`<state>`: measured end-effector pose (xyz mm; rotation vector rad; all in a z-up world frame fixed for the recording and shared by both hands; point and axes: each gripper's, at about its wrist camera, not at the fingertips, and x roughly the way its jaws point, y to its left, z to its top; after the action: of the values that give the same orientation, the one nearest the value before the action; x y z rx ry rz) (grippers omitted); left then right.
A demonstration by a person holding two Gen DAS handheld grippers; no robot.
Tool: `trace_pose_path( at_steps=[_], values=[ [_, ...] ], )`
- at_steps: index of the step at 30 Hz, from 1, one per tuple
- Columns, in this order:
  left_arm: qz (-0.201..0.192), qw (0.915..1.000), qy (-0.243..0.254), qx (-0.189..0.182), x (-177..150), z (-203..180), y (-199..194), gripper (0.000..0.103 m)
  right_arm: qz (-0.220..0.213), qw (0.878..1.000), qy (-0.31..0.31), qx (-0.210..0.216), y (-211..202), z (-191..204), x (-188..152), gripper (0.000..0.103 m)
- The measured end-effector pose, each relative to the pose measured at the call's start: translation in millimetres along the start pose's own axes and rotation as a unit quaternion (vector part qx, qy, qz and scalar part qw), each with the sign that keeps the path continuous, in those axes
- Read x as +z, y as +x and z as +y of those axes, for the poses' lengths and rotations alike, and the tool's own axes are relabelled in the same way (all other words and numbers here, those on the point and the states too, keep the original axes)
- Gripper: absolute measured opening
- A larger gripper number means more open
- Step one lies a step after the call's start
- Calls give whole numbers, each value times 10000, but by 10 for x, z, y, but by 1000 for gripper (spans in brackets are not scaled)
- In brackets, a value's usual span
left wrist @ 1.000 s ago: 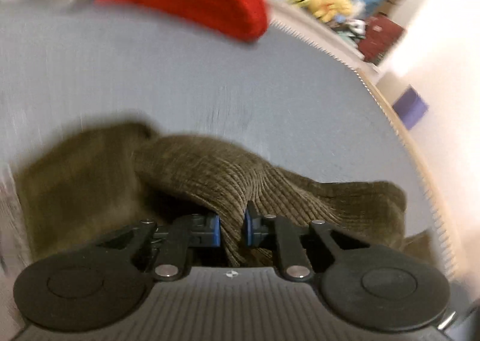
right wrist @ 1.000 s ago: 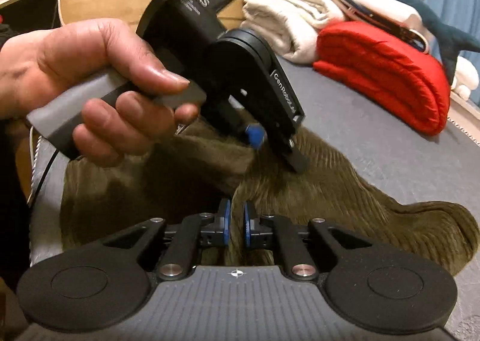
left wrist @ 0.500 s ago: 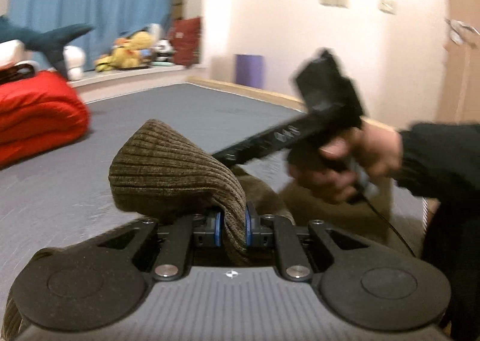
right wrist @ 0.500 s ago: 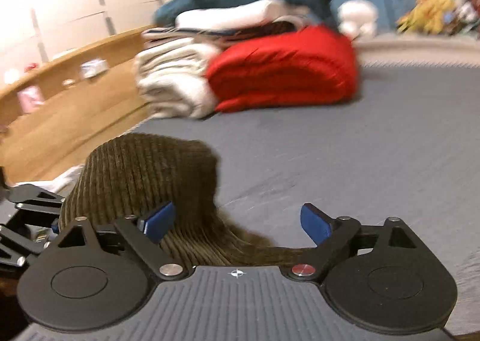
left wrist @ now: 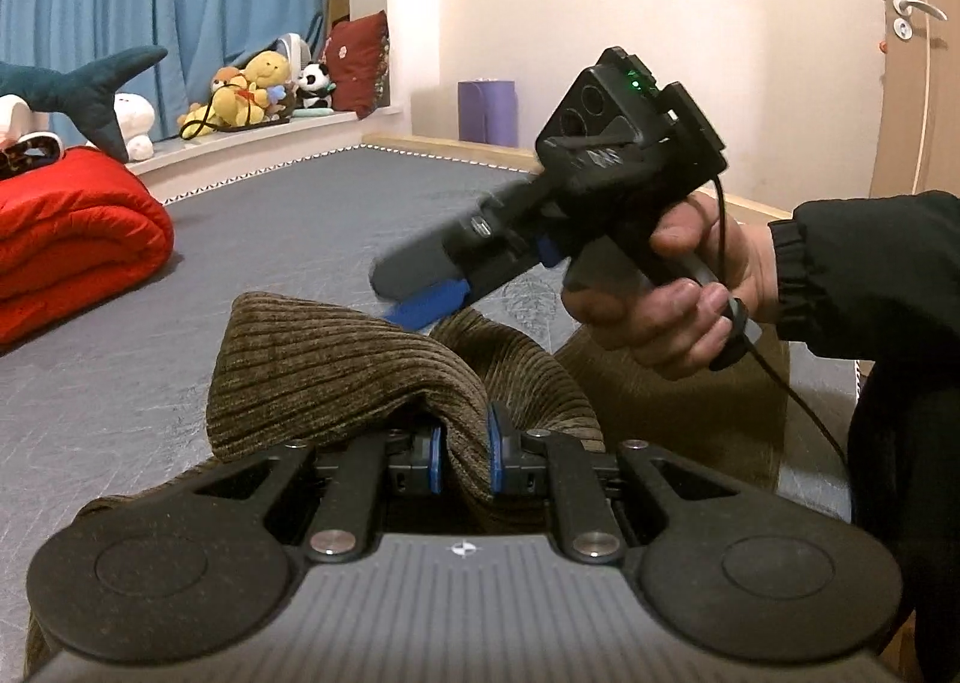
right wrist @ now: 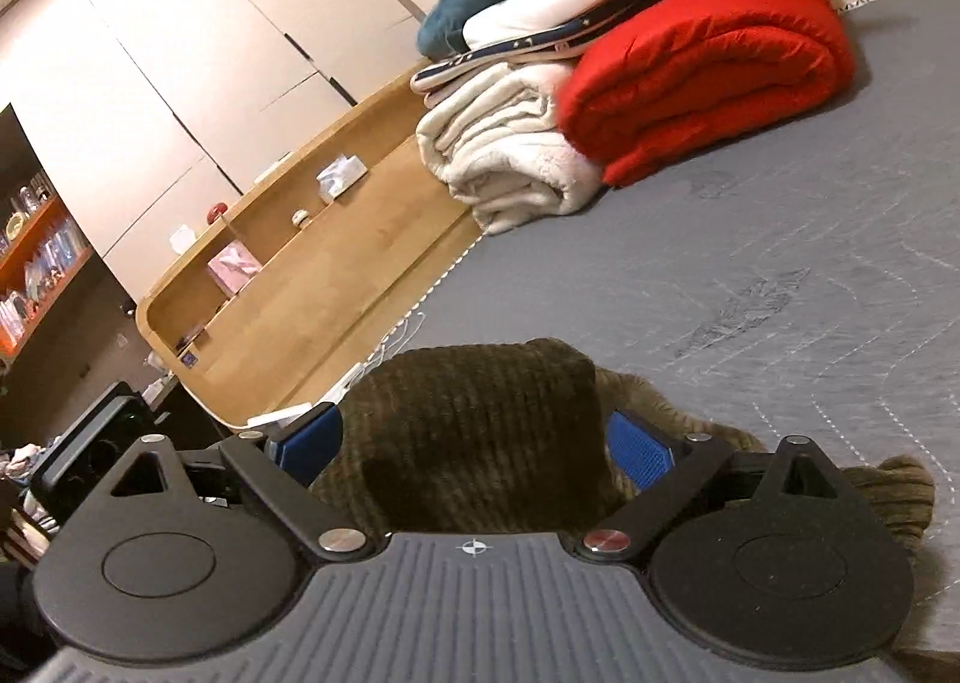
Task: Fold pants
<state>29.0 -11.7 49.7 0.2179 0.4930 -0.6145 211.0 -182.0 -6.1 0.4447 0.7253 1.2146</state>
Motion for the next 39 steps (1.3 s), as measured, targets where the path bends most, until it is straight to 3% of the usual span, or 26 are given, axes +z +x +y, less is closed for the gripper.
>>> trace_pose_path(
  at_steps=[3,5,7,10,18,20,21,23,26,28,29,32,35,37,39],
  values=[
    [53,9999,91,25,13,-58,20,16,465,9980,-410,137,142,188,-78,94],
    [93,9998,144,95,14,-54,39,16,506,9968,-609,46,186,292,-97,85],
    [147,9998,78,144,12,-25,64,16,480,9965,-677,-14,199,337,-64,60],
    [207,9995,99,219,16,-2,76,16,471,9951,-862,-98,218,410,-44,46],
    [216,9992,38,325,36,63,32,17,360,9897,-1333,-375,208,593,-22,29],
    [101,9994,-87,313,53,94,-31,28,265,9890,-1393,-426,194,629,-9,26],
    [5,9994,-180,312,66,122,-81,34,173,9888,-1404,-465,172,635,4,24],
    [-310,9976,-486,387,93,224,-218,57,-132,9897,-1300,-579,85,602,50,22],
    [-730,9898,-1068,599,112,447,-415,59,-933,9887,-815,-839,-159,466,163,22],
    [-907,9812,-1453,892,96,607,-509,59,-1678,9792,-306,-1100,-431,348,255,22],
    [-959,9766,-1608,1060,79,681,-545,59,-2012,9716,-104,-1240,-567,308,290,22],
    [-1025,9643,-1911,1524,41,844,-612,59,-3058,9306,544,-1936,-1022,213,391,22],
    [-984,9562,-2096,1792,17,962,-644,59,-3896,8705,1010,-2835,-1465,107,490,21],
    [-977,9547,-2106,1861,13,1005,-671,59,-4492,8036,1349,-3665,-1752,33,544,21],
    [-979,9537,-2094,1925,21,1031,-694,59,-4986,7274,1932,-4301,-2035,-155,581,21]
  ],
)
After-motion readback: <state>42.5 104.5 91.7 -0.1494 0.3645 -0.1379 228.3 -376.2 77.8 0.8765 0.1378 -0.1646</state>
